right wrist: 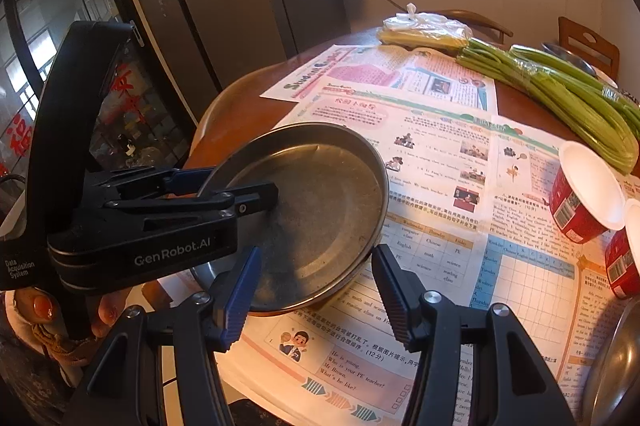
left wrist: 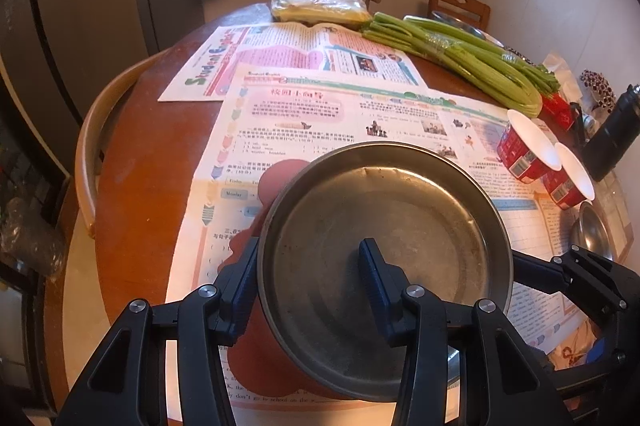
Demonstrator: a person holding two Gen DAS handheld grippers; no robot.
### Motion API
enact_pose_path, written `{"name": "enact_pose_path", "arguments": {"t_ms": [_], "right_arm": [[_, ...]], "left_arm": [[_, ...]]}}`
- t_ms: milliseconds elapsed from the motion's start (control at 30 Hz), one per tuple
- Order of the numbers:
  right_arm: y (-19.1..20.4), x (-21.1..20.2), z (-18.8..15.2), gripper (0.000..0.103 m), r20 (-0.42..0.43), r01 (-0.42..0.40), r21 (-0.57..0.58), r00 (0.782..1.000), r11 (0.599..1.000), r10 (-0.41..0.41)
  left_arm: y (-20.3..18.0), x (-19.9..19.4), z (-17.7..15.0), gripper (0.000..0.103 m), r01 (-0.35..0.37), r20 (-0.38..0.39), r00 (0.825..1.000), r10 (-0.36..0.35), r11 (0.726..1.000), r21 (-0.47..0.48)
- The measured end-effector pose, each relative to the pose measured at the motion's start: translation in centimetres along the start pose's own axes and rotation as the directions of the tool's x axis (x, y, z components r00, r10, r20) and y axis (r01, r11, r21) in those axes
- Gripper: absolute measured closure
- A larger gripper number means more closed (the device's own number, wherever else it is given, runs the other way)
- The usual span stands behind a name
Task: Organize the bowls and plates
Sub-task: 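Lower the steel pan onto the pink plate with the left tool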
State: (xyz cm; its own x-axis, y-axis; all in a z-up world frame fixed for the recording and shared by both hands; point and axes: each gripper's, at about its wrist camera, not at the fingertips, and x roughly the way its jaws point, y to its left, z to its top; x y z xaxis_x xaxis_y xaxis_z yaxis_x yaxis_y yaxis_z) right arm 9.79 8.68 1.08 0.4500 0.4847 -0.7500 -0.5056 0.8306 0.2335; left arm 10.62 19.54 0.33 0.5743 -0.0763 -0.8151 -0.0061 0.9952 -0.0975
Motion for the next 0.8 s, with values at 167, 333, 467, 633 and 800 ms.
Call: {"name": "enact_pose_path", "arguments": {"t_ms": [167, 333, 467, 633, 800], "right_arm": [[-0.2, 0.6, -0.1, 0.045, -0.017, 0.002, 0.003, 1.0, 1.0, -0.002], [-0.5, 1.0, 0.0, 0.045, -0.024, -0.005, 0.013, 1.0, 1.0, 0.005], [-0.5, 1.4, -0.1, 0.045, -0.032, -0.005, 0.014, 0.999, 1.0, 0.005], [-0.5, 1.8, -0.1, 0.045, -0.04, -0.008, 0.018, 0.999, 1.0, 0.009], [-0.3, 2.0, 0.0, 0.045, -0.038, -0.002, 0.008, 0.999, 1.0, 0.002]], "left_arm": [[0.0, 0.6, -0.2, 0.054, -0.002, -0.016, 1.0, 0.002, 1.0, 0.002], [-0.1, 1.0, -0.2, 0.054, -0.014, -0.025, 1.0, 0.014, 1.0, 0.006], [-0.1, 1.5, -0.3, 0.054, -0.029, -0.036, 0.999, 0.029, 1.0, 0.009], [-0.1, 1.8, -0.4, 0.053, -0.046, -0.049, 0.998, 0.047, 0.999, 0.023], [0.2, 1.6, -0.4, 0.053, -0.044, -0.039, 0.998, 0.045, 0.999, 0.02]]}}
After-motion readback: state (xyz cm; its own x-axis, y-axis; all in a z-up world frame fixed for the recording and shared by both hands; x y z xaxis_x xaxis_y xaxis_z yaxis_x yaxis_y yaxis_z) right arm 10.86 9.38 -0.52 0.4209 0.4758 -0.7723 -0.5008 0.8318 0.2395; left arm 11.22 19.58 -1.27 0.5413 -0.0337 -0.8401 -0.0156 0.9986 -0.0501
